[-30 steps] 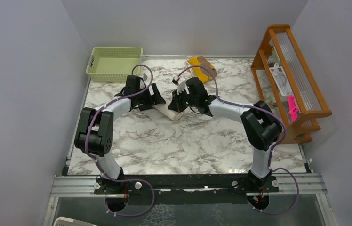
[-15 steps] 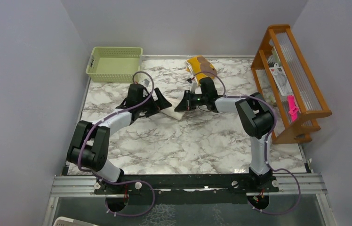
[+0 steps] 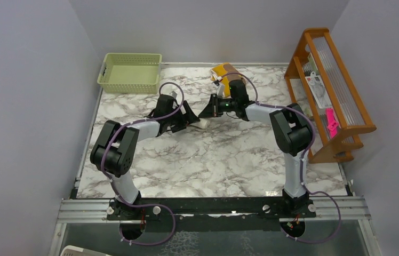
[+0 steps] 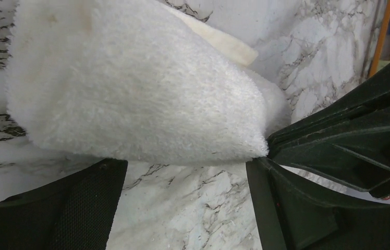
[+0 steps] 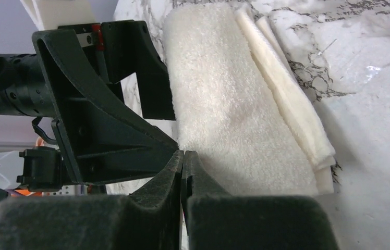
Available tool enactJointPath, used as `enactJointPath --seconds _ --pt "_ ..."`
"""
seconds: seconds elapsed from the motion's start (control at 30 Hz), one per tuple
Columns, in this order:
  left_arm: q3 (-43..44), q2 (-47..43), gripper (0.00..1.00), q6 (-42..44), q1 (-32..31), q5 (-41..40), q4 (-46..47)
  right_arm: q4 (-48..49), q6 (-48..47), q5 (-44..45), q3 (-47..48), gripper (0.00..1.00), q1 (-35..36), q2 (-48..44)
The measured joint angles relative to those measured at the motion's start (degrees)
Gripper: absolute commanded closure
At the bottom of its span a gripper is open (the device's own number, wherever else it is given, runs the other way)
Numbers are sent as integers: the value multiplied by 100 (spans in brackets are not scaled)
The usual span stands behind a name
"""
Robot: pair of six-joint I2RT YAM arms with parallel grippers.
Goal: Roll the towels
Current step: Roll the towel at the center of the board.
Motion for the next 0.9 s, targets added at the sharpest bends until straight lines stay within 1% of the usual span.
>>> enactJointPath --seconds 0.13,0.3,0.5,0.7,0.73,0.83,0.9 --pt "28 35 9 9 -22 -286 28 -227 -243 44 2 99 -17 -7" --pt "-175 -111 1 -98 11 -468 378 -507 -374 39 0 99 11 -7" --pt "-387 -555 1 -216 31 -588 848 -605 -387 39 -11 99 13 -7" --pt "-511 -531 1 -428 70 -723 1158 -734 -682 179 -11 99 20 -39" --pt "-509 -483 1 -446 85 -726 1200 -789 -758 256 -13 94 20 -76" --pt "-457 -260 1 -498 136 -726 1246 -938 -1043 553 -55 70 33 -330" --pt "-413 -92 1 -522 192 -723 1224 -968 -1270 796 -105 58 55 -629"
